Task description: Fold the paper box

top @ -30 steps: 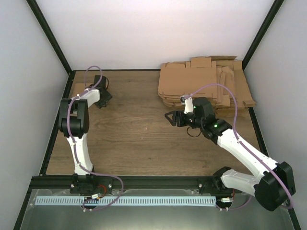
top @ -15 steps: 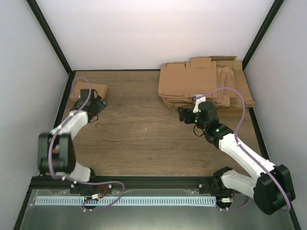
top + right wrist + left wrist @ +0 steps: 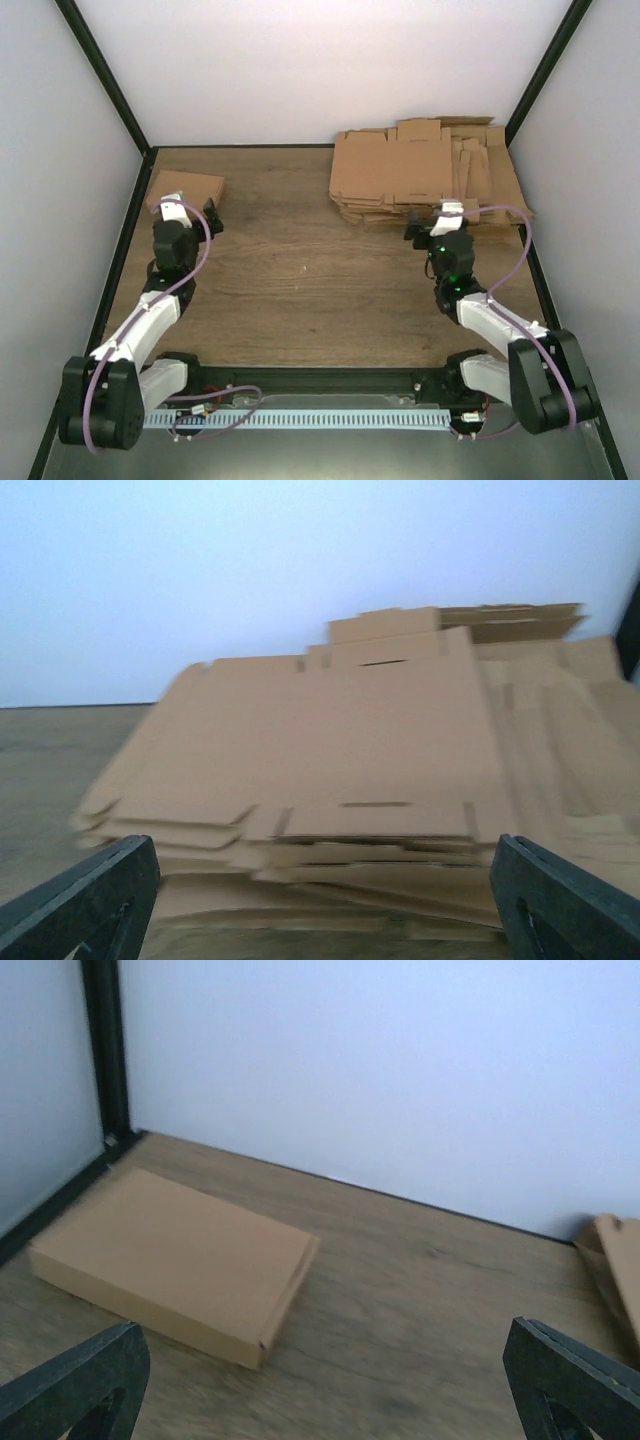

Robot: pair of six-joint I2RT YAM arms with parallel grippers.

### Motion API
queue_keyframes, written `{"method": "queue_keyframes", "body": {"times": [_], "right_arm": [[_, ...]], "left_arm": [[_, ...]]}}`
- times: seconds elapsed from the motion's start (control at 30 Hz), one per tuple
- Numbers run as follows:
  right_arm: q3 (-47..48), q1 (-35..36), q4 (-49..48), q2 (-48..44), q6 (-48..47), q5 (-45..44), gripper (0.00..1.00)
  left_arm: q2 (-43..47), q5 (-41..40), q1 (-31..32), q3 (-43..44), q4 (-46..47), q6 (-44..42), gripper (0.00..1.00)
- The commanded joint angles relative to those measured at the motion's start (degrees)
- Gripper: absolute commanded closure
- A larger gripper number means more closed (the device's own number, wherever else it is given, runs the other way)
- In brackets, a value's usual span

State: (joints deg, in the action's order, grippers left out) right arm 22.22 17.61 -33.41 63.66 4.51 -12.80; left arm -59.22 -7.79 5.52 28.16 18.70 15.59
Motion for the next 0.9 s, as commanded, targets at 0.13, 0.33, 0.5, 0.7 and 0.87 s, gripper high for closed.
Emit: {"method": "queue_keyframes", "body": {"times": [0.13,0.33,0.5,0.7,0.87], "right_arm": [[-4.41,-11.83,-21.51,10.61,-5.13,11.86,0.06],[-1.57,-15.74,-19.37,15.49,-5.89,21.30,0.02],[-9.09,-17.25,-39.70,24.53,-4.63,22.42,0.00],[-7.63,-17.25,-35.44,23.92,-3.67,19.77,0.00],[-7.45,-17.25,-35.53,24.15,-3.63,19.81,0.00]], "left_arm": [[-13.67,-10.61,-0.90,-3.49,21.45,-8.91,0.00],[-18.66,-4.82,-3.53,-2.63,25.29,-11.98,0.00],[-18.33,-2.16,-4.83,-3.23,26.00,-11.61,0.00],[-15.25,-1.70,-4.72,-5.42,24.58,-11.21,0.00],[-18.76,0.89,-4.62,-9.27,29.12,-10.39,0.00]]}}
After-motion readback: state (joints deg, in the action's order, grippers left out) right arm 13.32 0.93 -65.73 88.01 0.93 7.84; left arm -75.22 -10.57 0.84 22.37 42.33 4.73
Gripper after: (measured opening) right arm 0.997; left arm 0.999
